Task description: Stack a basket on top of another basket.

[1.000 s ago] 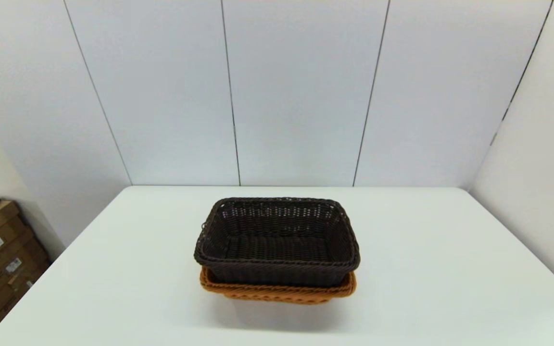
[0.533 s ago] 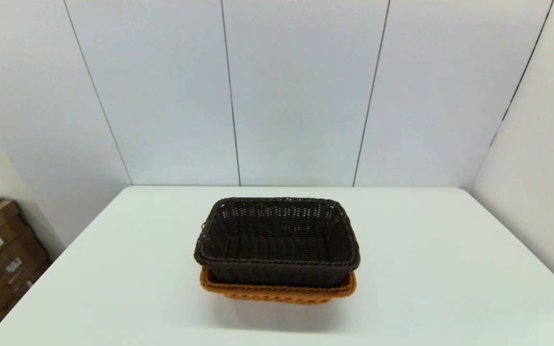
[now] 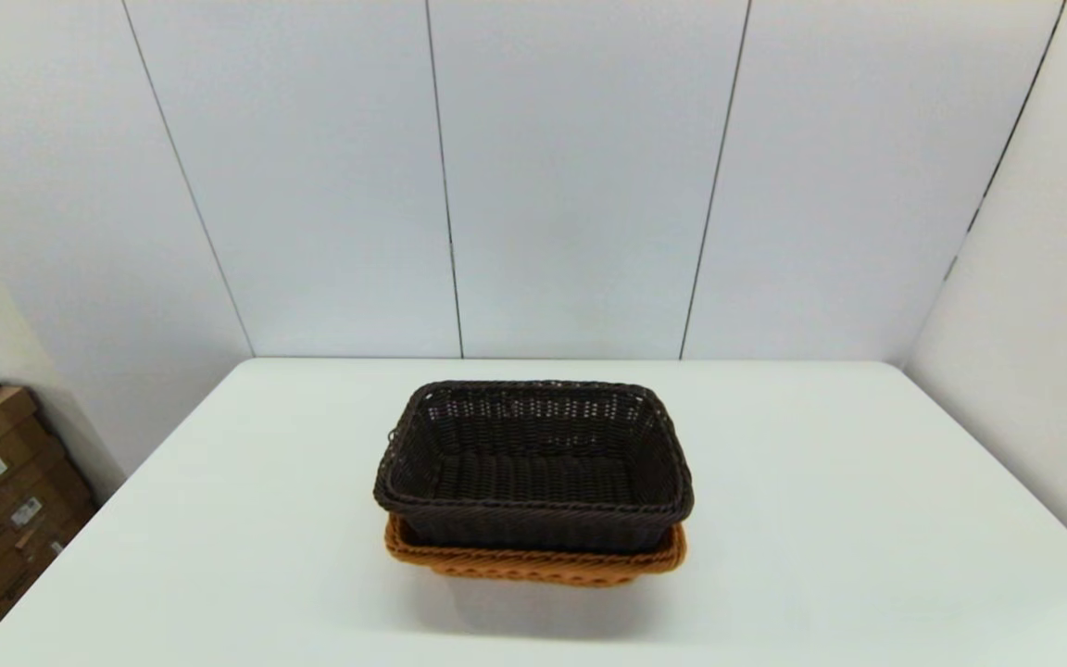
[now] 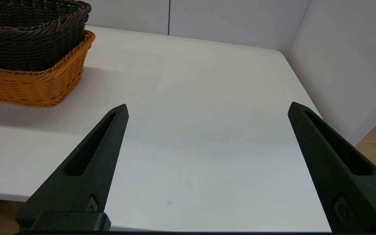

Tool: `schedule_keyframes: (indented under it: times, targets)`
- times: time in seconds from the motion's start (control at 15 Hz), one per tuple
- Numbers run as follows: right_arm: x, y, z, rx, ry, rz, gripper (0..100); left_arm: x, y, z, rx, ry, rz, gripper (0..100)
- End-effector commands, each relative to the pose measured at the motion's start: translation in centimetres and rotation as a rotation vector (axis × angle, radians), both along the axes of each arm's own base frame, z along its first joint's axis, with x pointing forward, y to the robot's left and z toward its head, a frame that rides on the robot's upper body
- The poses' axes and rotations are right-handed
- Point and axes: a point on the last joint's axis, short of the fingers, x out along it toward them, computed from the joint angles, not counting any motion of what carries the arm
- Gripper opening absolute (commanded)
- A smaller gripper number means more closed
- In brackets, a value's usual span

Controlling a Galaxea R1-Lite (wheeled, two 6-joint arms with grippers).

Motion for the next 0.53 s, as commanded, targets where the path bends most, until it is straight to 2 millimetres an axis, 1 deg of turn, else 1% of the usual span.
schedule_keyframes:
  times: [0.07,0.53]
  targets:
    - [0.01,0.00,-0.01,0.000,0.001,0.001,100,0.00,0.00,0.01,0.000,-0.001,0.000,100]
    - [0.01,0.00,-0.01,0.003,0.001,-0.001,100,0.00,0.00,0.01,0.000,-0.001,0.001,100]
